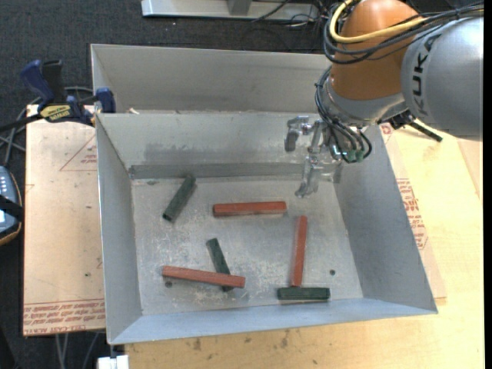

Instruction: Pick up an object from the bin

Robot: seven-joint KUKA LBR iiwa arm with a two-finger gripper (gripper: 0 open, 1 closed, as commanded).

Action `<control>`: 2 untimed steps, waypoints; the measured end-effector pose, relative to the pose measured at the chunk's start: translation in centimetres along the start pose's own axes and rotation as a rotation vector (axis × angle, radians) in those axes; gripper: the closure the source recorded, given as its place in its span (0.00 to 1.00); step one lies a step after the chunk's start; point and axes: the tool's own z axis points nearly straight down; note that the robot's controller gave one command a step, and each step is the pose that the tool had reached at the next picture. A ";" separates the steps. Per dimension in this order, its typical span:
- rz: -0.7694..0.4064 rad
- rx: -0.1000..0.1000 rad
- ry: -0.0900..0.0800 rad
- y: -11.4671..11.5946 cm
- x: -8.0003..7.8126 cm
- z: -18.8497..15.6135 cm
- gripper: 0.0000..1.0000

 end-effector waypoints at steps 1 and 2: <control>0.000 0.000 -0.008 0.0 -0.2 -0.5 0.00; 0.055 -0.001 -0.011 1.7 0.4 7.4 0.00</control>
Offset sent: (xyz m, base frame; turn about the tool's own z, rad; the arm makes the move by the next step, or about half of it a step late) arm -0.0112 0.0306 -0.1420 0.1014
